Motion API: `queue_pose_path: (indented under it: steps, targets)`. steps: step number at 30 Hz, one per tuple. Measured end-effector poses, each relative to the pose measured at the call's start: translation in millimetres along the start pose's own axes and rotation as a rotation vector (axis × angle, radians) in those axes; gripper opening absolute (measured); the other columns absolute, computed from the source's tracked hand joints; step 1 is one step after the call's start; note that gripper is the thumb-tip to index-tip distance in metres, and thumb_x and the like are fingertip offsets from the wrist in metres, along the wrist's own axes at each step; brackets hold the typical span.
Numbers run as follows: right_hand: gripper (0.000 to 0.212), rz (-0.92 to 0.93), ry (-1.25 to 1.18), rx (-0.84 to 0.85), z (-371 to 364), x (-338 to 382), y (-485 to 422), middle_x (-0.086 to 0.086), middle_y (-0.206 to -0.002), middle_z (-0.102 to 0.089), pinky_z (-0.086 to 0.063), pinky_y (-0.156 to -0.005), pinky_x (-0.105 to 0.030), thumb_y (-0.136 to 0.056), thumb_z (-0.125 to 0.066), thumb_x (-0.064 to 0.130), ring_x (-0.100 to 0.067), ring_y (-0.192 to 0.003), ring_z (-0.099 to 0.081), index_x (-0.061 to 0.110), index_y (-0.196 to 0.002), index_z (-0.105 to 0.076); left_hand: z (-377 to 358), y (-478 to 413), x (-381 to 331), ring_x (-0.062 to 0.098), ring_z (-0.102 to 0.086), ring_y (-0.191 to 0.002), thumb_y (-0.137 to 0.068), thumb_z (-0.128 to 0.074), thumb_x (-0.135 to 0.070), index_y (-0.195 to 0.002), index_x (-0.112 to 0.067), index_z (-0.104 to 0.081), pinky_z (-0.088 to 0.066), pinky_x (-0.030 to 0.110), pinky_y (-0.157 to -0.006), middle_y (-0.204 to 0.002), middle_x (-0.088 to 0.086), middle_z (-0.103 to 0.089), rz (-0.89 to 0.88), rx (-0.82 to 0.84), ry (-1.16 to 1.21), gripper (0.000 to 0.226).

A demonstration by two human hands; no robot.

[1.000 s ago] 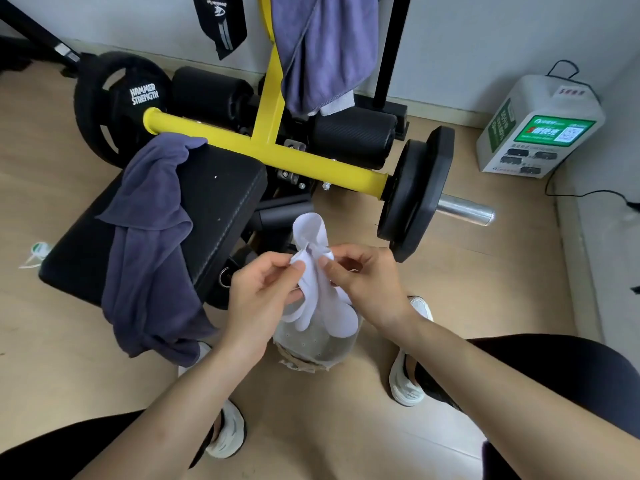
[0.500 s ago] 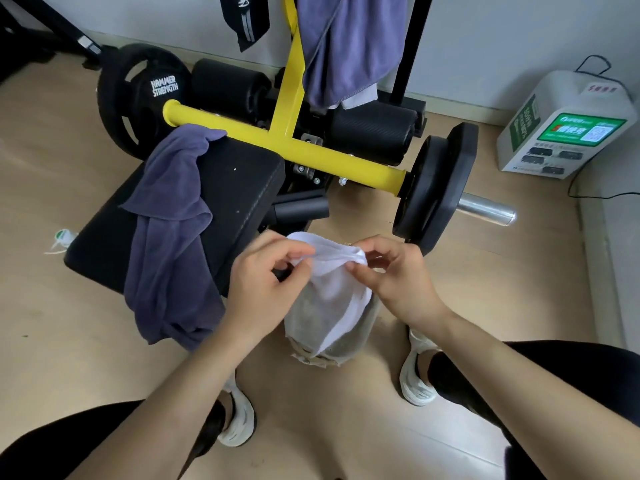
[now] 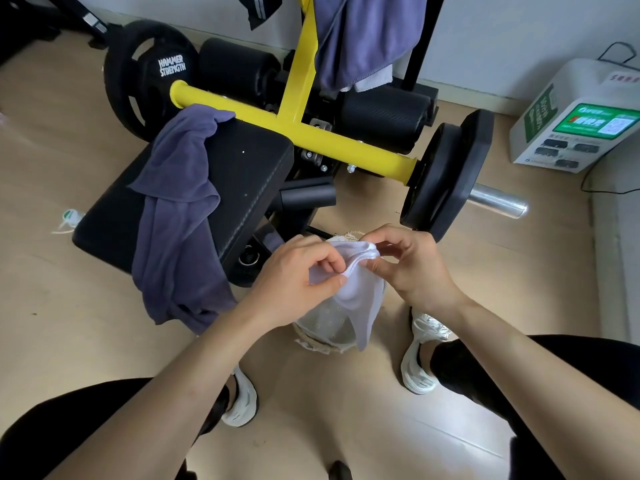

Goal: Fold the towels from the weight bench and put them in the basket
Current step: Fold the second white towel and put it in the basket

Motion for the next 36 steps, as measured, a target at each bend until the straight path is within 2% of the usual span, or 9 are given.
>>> queue_pose_path:
  steps: [5,8,11,19,22,25,28,31,36]
  targets:
    - [0.03,-0.005,0.069,-0.026,5.1,-0.4,-1.0,0.004,-0.089,-0.071,-0.059,-0.082,-0.037,-0.083,-0.075,-0.006,-0.011,-0.082,-0.07,0.023,-0.09,-0.071,-3.1,1.7,1.3,0.004,-0.05,-0.091,-0.088,-0.069,-0.039,-0.093,-0.032,-0.063,-0.036,0.023,-0.086,-0.088,-0.022,-0.06,-0.06,0.098,-0.14,0.01]
    - [0.028,0.005,0.124,-0.064,12.0,-2.1,-2.6,0.007,-0.088,-0.071,-0.059,-0.081,-0.041,-0.082,-0.076,-0.004,-0.016,-0.083,-0.07,0.023,-0.09,-0.071,-0.9,5.6,-1.2,0.009,-0.052,-0.089,-0.088,-0.069,-0.035,-0.101,-0.031,-0.063,-0.039,0.032,-0.088,-0.089,-0.02,-0.065,-0.122,0.103,-0.273,0.015]
    - [0.024,-0.021,0.153,-0.108,19.5,-8.8,-3.2,0.007,-0.088,-0.071,-0.058,-0.08,-0.045,-0.083,-0.076,-0.001,-0.021,-0.083,-0.07,0.021,-0.09,-0.073,8.7,11.1,-1.7,0.018,-0.052,-0.084,-0.085,-0.074,-0.029,-0.103,-0.027,-0.073,-0.043,0.034,-0.076,-0.088,-0.015,-0.066,-0.203,0.001,-0.447,0.017]
    - [0.029,-0.017,0.156,-0.142,27.8,-7.4,-3.9,0.005,-0.089,-0.072,-0.059,-0.08,-0.032,-0.085,-0.074,0.0,-0.014,-0.081,-0.071,0.028,-0.088,-0.071,20.2,19.2,16.8,0.022,-0.053,-0.085,-0.075,-0.087,-0.029,-0.115,-0.026,-0.076,-0.041,0.034,-0.071,-0.093,-0.003,-0.058,-0.128,-0.063,-0.629,0.041]
    - [0.034,0.0,0.129,-0.118,25.7,-4.0,-3.6,0.005,-0.088,-0.072,-0.056,-0.078,-0.025,-0.086,-0.074,-0.002,-0.008,-0.079,-0.07,0.032,-0.088,-0.068,17.1,17.4,17.5,0.022,-0.056,-0.093,-0.077,-0.085,-0.031,-0.121,-0.027,-0.073,-0.048,0.036,-0.076,-0.113,-0.003,-0.062,-0.099,-0.081,-0.542,0.046]
    - [0.02,0.005,0.065,-0.067,22.8,-2.0,-4.7,0.0,-0.087,-0.073,-0.054,-0.075,-0.021,-0.087,-0.074,-0.001,-0.009,-0.078,-0.069,0.018,-0.092,-0.071,7.9,13.3,21.0,0.025,-0.059,-0.11,-0.076,-0.085,-0.029,-0.124,-0.026,-0.071,-0.051,0.035,-0.078,-0.138,-0.001,-0.058,-0.068,-0.051,-0.451,0.05]
    - [0.01,-0.013,-0.03,-0.043,23.1,-2.4,-5.5,-0.002,-0.088,-0.074,-0.055,-0.076,-0.022,-0.088,-0.072,-0.001,-0.009,-0.079,-0.068,0.006,-0.095,-0.072,4.4,10.0,23.3,0.026,-0.065,-0.103,-0.08,-0.083,-0.022,-0.116,-0.02,-0.073,-0.057,0.041,-0.079,-0.125,-0.003,-0.066,-0.092,-0.08,-0.402,0.038]
    - [0.006,-0.054,-0.059,-0.057,28.6,-7.0,-8.5,-0.009,-0.092,-0.075,-0.058,-0.077,-0.033,-0.09,-0.071,0.004,-0.014,-0.08,-0.068,0.003,-0.096,-0.072,12.4,9.6,20.2,0.024,-0.064,-0.086,-0.089,-0.074,-0.018,-0.102,-0.012,-0.074,-0.055,0.041,-0.067,-0.097,-0.002,-0.07,-0.146,-0.182,-0.371,0.015]
    - [0.006,-0.123,0.019,-0.065,37.4,-20.1,-12.3,-0.013,-0.096,-0.075,-0.055,-0.086,-0.055,-0.094,-0.069,0.016,-0.035,-0.089,-0.07,0.013,-0.097,-0.074,28.2,15.4,6.9,0.008,-0.057,-0.077,-0.089,-0.073,-0.018,-0.112,-0.017,-0.07,-0.049,0.017,-0.071,-0.089,-0.013,-0.063,-0.155,-0.266,-0.14,0.023]
Point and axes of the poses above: each hand's wrist, its own y-axis away from the middle knuckle, its own z-axis out of the back of the hand, x = y × z, the point moved 8 cm from there along -y, towards the middle knuckle
